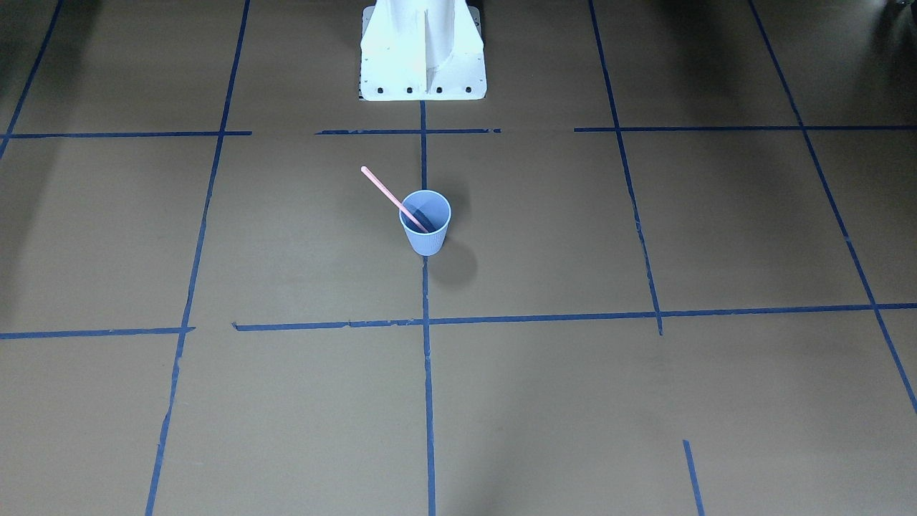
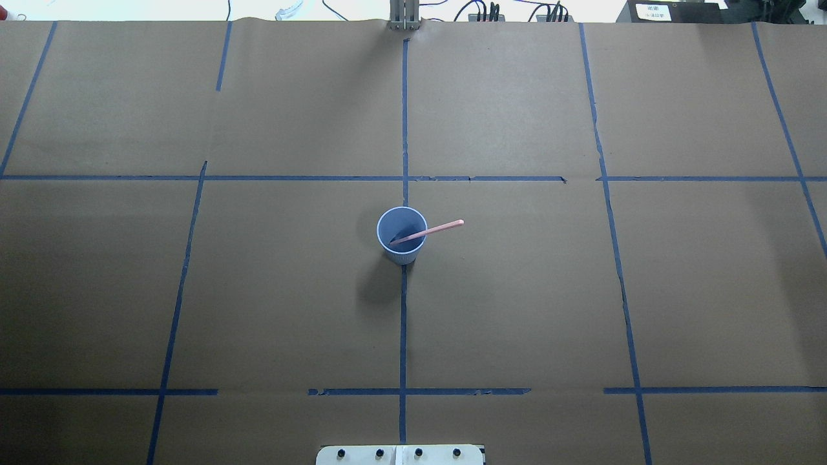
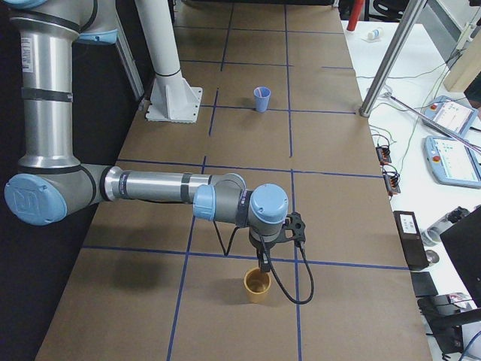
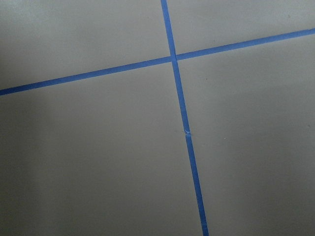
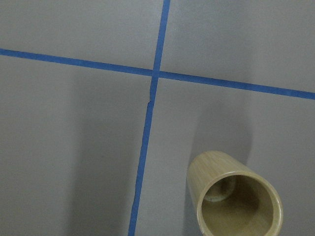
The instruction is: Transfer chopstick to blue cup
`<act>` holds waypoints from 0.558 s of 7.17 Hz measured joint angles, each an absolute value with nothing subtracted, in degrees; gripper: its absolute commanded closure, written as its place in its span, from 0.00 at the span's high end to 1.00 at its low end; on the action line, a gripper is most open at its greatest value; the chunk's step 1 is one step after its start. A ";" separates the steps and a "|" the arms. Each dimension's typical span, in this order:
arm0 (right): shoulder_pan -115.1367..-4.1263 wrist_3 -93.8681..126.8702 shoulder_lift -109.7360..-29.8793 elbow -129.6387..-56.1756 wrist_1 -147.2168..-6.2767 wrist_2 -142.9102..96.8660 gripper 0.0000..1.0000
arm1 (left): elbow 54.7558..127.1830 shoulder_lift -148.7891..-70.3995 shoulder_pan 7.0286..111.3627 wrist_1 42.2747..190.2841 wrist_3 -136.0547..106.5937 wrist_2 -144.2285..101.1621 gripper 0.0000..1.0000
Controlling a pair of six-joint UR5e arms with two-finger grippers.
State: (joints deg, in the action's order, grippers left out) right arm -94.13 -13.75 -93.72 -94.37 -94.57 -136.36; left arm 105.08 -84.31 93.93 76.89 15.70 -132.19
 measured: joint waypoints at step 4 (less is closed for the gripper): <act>-94.13 -13.79 -93.70 -94.51 -94.56 -137.56 1.00 | 104.50 -83.88 93.87 76.95 15.83 -132.12 1.00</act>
